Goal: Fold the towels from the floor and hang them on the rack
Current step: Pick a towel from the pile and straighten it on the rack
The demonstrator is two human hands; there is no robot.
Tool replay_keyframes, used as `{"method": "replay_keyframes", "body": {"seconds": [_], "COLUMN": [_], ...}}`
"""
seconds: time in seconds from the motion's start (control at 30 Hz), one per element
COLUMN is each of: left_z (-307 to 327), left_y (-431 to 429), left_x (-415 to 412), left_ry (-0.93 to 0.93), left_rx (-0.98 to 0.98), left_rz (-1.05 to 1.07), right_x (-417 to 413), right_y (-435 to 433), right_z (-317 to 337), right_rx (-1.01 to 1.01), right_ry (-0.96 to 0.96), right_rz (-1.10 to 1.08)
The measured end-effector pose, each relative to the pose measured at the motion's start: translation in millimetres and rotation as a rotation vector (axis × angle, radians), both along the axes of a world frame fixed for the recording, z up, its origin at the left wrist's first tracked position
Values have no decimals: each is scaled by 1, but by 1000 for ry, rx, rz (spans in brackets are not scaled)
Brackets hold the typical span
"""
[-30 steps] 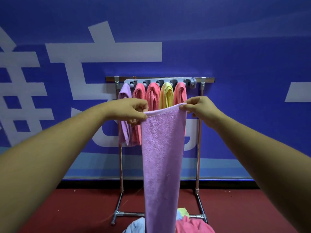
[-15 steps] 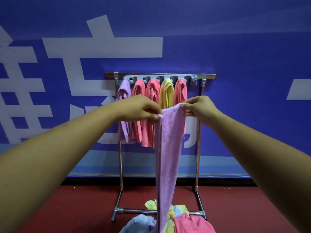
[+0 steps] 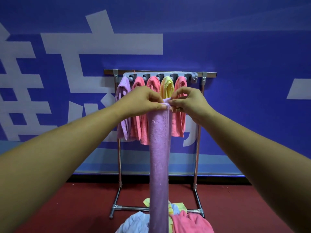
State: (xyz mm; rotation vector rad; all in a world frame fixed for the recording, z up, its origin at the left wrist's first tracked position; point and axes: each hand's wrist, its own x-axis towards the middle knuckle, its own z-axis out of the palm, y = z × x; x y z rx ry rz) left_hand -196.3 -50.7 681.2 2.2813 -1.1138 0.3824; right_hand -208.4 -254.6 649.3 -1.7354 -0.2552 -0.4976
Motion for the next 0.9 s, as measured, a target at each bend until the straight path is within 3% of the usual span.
{"method": "replay_keyframes", "body": {"seconds": [0.27, 0.4, 0.53, 0.77, 0.9], "left_z": [1, 1, -1, -1, -6], "left_y": [5, 8, 8, 27, 32], "left_x": [6, 5, 5, 23, 28], "left_ry": [99, 123, 153, 149, 112], "left_rx": [-219, -227, -239, 26, 112], "left_rz": [55, 56, 61, 66, 106], "right_x": [-7, -4, -2, -1, 0], "right_y": [15, 17, 20, 9, 4], "right_z": [5, 0, -3, -3, -9], "right_rx": [89, -94, -117, -27, -105], "right_ry": [37, 6, -18, 39, 80], "right_rz": [230, 214, 150, 133, 118]}}
